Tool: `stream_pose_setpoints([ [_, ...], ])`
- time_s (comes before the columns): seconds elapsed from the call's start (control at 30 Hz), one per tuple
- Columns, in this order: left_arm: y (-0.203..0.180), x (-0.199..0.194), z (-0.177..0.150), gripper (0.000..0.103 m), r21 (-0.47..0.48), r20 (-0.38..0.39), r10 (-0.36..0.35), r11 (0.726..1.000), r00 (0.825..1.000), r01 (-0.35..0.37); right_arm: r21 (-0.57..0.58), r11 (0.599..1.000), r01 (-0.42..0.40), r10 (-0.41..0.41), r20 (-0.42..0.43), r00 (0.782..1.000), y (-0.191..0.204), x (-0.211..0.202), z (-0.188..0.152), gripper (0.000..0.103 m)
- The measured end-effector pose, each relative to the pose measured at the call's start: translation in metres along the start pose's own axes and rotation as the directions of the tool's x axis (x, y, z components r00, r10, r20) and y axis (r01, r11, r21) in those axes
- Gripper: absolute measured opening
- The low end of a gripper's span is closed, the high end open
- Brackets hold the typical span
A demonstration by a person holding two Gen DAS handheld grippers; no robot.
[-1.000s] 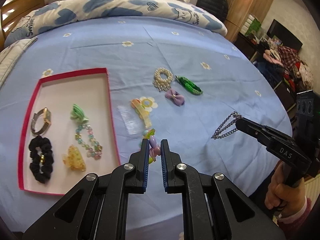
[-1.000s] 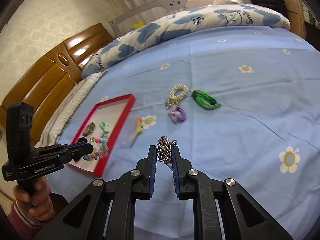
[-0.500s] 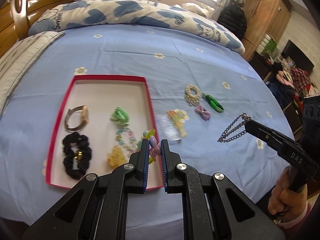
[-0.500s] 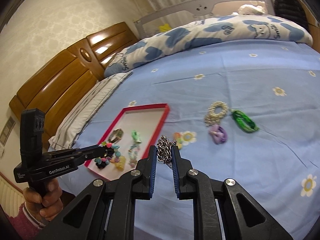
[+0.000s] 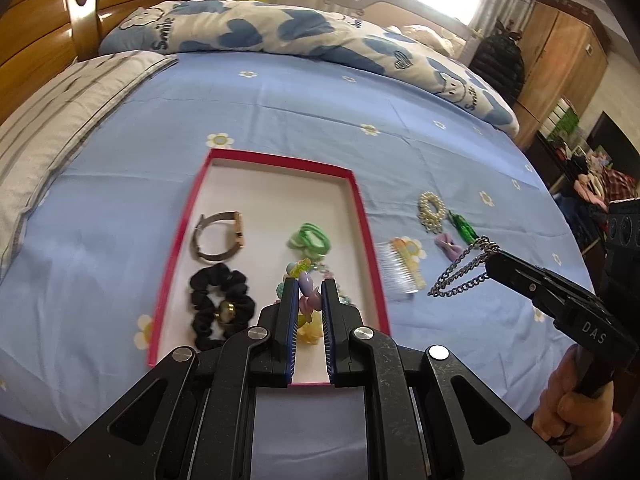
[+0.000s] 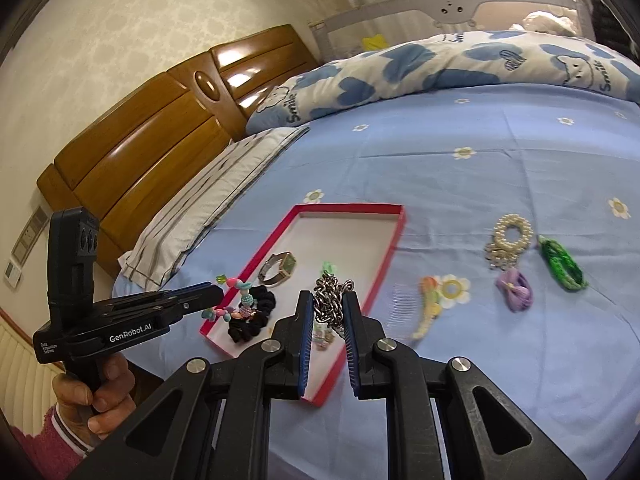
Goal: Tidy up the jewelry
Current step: 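Carry the bead bracelet onto the scrunchie with the left tool while the right drops the chain in the tray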
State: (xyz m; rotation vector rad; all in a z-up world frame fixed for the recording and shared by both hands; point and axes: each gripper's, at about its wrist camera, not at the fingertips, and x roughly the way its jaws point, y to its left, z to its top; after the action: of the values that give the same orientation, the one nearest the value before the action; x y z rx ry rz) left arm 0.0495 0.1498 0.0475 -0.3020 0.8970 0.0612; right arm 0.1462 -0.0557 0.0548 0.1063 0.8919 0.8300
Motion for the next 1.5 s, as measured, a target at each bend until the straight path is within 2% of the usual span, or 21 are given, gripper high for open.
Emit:
stream_pose_setpoints([
  [0.37, 0.029, 0.015, 0.006, 0.01, -0.046, -0.014, 0.036, 0.998, 0.999, -0.037, -0.022, 0.999, -0.032, 0.031, -0.048, 0.998, 0.018, 0.044, 0.009, 0.014],
  [0.97, 0.046, 0.077, 0.011, 0.01, -0.037, -0.107, 0.109, 0.993, 0.988, -0.114, 0.018, 0.999, -0.032, 0.035, -0.174, 0.984, 0.004, 0.121, 0.004, 0.015],
  [1.17, 0.046, 0.092, 0.004, 0.01, -0.039, -0.143, 0.103, 0.993, 0.984, -0.11, 0.029, 0.999, -0.023, 0.029, -0.218, 0.976, -0.001, 0.139, -0.005, 0.015],
  [1.5, 0.047, 0.098, 0.003, 0.01, -0.038, -0.161, 0.095, 0.994, 0.982, -0.102, 0.036, 0.999, -0.011, 0.02, -0.278, 0.96, -0.007, 0.158, -0.015, 0.015],
])
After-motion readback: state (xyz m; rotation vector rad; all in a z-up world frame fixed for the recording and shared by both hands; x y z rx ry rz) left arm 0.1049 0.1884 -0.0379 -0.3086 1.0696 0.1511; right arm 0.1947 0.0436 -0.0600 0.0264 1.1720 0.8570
